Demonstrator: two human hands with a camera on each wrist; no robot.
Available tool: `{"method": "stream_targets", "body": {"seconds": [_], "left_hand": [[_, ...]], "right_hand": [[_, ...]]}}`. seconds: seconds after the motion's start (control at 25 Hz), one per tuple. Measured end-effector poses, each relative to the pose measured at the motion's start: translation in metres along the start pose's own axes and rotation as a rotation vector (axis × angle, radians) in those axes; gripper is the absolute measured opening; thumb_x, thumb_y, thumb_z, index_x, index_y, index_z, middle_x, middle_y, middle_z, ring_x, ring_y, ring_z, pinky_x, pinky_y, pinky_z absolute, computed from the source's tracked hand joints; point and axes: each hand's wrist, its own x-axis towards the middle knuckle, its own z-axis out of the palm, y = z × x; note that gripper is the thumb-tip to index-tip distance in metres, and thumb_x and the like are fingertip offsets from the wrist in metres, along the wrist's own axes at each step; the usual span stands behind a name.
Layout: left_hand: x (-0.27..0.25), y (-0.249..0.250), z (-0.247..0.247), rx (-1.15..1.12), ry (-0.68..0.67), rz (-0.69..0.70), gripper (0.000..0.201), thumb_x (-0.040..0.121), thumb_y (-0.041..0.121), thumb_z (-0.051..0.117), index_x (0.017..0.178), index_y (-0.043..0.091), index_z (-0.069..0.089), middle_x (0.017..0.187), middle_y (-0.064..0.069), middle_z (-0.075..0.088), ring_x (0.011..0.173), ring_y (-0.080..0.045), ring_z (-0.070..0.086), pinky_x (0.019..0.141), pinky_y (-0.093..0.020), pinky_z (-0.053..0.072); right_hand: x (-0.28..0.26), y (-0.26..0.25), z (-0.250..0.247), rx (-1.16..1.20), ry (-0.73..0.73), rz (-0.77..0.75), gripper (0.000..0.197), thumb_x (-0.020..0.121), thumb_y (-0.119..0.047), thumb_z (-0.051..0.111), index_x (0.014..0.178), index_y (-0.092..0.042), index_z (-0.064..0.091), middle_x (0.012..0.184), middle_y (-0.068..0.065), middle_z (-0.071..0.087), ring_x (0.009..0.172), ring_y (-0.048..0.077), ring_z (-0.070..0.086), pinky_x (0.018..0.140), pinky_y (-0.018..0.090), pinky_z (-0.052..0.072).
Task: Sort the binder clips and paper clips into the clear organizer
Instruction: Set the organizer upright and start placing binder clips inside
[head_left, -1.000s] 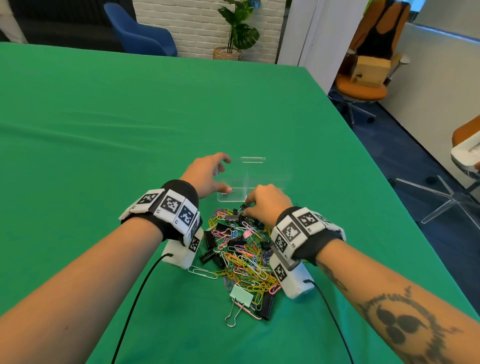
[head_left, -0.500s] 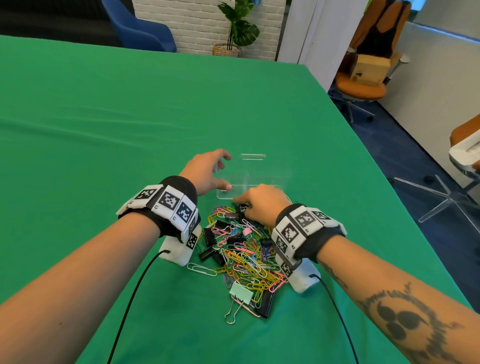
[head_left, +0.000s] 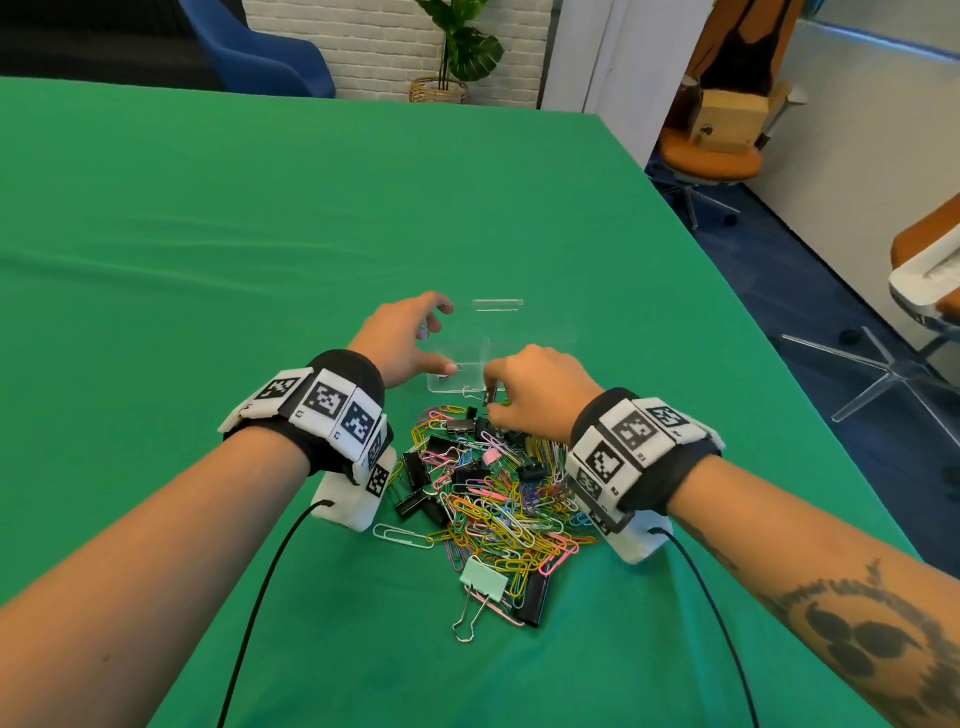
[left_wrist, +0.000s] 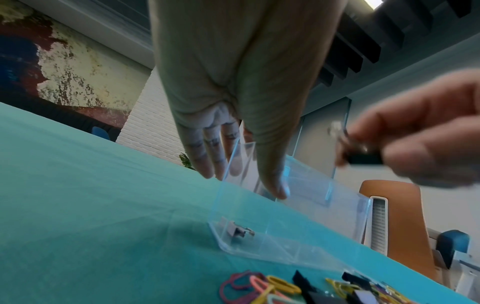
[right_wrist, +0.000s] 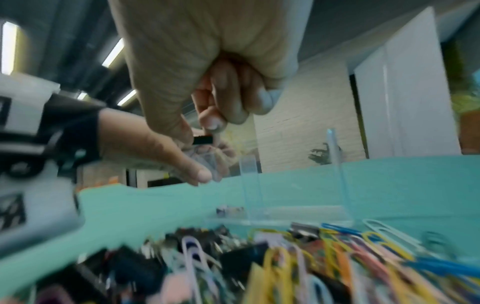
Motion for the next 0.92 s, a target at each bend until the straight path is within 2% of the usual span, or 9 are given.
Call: {"method": "stream_targets", "body": {"seconds": [0.16, 0.28, 0.4, 0.52, 0.6, 0.68, 0.8, 0.84, 0.92], "left_hand": [[-0.001, -0.003, 0.000, -0.044, 0.016, -0.001, 0.064, 0.068, 0.016, 0.079, 0.125, 0.011, 0.048, 0.115, -0.013, 0.060, 0.102, -0.028, 0.057, 0.095, -0.039, 0.046], [-0.003, -0.003, 0.000, -0.045, 0.007, -0.007, 0.065, 0.068, 0.016, 0.079, 0.125, 0.012, 0.048, 0.115, -0.011, 0.060, 0.094, -0.021, 0.052, 0.092, -0.035, 0.044], [-0.003, -0.004, 0.000, -0.058, 0.008, -0.006, 0.066, 0.068, 0.015, 0.079, 0.126, 0.011, 0.048, 0.115, -0.012, 0.059, 0.094, -0.022, 0.052, 0.092, -0.035, 0.044], [-0.003, -0.004, 0.000, -0.064, 0.005, 0.001, 0.067, 0.068, 0.015, 0.079, 0.127, 0.011, 0.047, 0.117, -0.014, 0.060, 0.092, -0.020, 0.051, 0.093, -0.035, 0.045], [-0.002, -0.003, -0.001, -0.044, 0.020, -0.012, 0.071, 0.069, 0.016, 0.078, 0.131, 0.012, 0.044, 0.121, -0.015, 0.058, 0.096, -0.023, 0.054, 0.094, -0.035, 0.044], [-0.002, -0.003, -0.001, -0.005, 0.040, -0.042, 0.082, 0.071, 0.019, 0.077, 0.140, 0.013, 0.033, 0.131, -0.017, 0.052, 0.112, -0.028, 0.054, 0.099, -0.034, 0.040], [-0.010, -0.005, -0.003, 0.008, 0.099, -0.090, 0.106, 0.064, 0.027, 0.082, 0.146, 0.012, 0.016, 0.144, -0.018, 0.037, 0.130, -0.029, 0.041, 0.109, -0.036, 0.031], [-0.017, -0.007, -0.004, 0.029, 0.165, -0.106, 0.105, 0.062, 0.029, 0.083, 0.144, 0.011, 0.020, 0.143, -0.017, 0.037, 0.130, -0.029, 0.040, 0.109, -0.037, 0.032], [-0.033, -0.012, -0.004, 0.125, 0.302, -0.114, 0.079, 0.065, 0.030, 0.080, 0.129, 0.011, 0.039, 0.126, -0.013, 0.047, 0.113, -0.029, 0.050, 0.098, -0.039, 0.041]], "right_hand": [[0.006, -0.003, -0.022, 0.274, 0.282, 0.033, 0.025, 0.083, -0.029, 0.054, 0.103, -0.018, 0.064, 0.077, 0.005, 0.064, 0.080, 0.026, 0.063, 0.067, 0.029, 0.045], [0.030, -0.011, -0.023, 0.200, 0.182, 0.098, 0.028, 0.086, -0.027, 0.051, 0.108, -0.015, 0.065, 0.096, 0.011, 0.068, 0.091, 0.029, 0.064, 0.069, 0.029, 0.044], [0.033, -0.007, -0.024, 0.290, 0.189, 0.115, 0.027, 0.086, -0.024, 0.053, 0.108, -0.015, 0.067, 0.101, 0.013, 0.070, 0.096, 0.029, 0.063, 0.081, 0.033, 0.049], [0.013, 0.016, -0.025, 0.418, 0.363, 0.151, 0.018, 0.085, -0.021, 0.056, 0.095, -0.014, 0.070, 0.069, 0.004, 0.062, 0.075, 0.023, 0.058, 0.077, 0.032, 0.050], [-0.004, 0.025, -0.016, 0.421, 0.337, 0.172, 0.014, 0.085, -0.024, 0.058, 0.088, -0.015, 0.069, 0.057, -0.008, 0.051, 0.068, 0.019, 0.052, 0.067, 0.029, 0.046], [-0.013, 0.025, -0.003, 0.346, 0.186, 0.148, 0.017, 0.086, -0.026, 0.058, 0.094, -0.017, 0.070, 0.068, -0.007, 0.062, 0.075, 0.021, 0.058, 0.069, 0.026, 0.044], [0.002, 0.017, 0.011, 0.247, -0.002, 0.030, 0.029, 0.091, -0.019, 0.053, 0.117, -0.020, 0.065, 0.114, 0.004, 0.066, 0.105, 0.023, 0.060, 0.089, 0.029, 0.046], [0.009, 0.012, 0.013, 0.206, -0.044, -0.018, 0.033, 0.092, -0.015, 0.051, 0.122, -0.022, 0.062, 0.122, 0.005, 0.062, 0.111, 0.025, 0.058, 0.092, 0.031, 0.045], [0.021, 0.003, 0.016, 0.102, -0.098, -0.089, 0.037, 0.093, -0.012, 0.049, 0.126, -0.025, 0.058, 0.127, 0.005, 0.057, 0.115, 0.026, 0.055, 0.093, 0.033, 0.045]]}}
